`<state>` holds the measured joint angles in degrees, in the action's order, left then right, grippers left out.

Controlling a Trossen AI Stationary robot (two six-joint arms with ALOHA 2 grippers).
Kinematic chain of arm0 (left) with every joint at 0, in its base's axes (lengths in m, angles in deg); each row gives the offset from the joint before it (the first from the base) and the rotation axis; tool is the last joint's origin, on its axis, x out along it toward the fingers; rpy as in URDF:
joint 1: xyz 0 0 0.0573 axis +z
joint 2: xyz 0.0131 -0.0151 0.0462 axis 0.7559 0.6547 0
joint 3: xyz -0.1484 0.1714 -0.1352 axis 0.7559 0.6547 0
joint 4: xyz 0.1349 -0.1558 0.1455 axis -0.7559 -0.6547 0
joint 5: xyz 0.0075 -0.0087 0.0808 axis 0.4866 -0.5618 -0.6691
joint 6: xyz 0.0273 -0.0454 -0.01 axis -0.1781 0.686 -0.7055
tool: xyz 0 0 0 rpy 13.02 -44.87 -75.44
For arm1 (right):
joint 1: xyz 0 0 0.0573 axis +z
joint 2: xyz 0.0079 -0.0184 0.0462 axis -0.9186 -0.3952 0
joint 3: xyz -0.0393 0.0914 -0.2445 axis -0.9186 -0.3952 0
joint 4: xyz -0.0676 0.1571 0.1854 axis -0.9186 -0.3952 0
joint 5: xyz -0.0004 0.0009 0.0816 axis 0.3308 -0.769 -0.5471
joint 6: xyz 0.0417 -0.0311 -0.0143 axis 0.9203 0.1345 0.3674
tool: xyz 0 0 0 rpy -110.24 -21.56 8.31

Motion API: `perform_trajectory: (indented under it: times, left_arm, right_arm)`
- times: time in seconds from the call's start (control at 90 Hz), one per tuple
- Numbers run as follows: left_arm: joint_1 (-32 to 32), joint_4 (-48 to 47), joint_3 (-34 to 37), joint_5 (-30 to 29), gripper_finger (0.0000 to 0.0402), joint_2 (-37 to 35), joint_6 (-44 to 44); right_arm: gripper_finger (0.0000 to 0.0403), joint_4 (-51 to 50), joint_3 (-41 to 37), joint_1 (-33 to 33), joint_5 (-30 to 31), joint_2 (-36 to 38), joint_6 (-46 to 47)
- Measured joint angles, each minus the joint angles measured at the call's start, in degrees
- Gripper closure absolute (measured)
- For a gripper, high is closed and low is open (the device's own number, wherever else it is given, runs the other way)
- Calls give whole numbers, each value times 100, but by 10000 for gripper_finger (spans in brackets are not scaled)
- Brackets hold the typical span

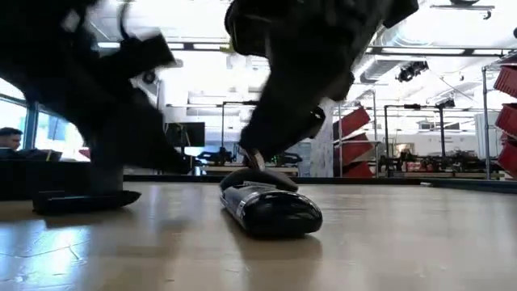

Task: Insert battery
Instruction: Insert the left silver battery into the black remote

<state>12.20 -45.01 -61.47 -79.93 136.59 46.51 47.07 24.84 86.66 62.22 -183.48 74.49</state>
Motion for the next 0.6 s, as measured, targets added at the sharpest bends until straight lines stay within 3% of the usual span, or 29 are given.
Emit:
perform_trajectory:
  times: [0.156, 0.322, 0.6]
  left_arm:
    - [-207, -236, -2, -635, 245, -403, 217]
    - [-166, -141, -4, -906, 245, -531, 220]
    - [206, 98, -4, -942, 245, -527, 216]
  right_arm:
    - [233, -142, 1, -103, -113, 0, -689]
    - [233, -126, -1, -202, -182, 0, -1097]
    - [233, 304, 1, -289, -122, -128, -1575]
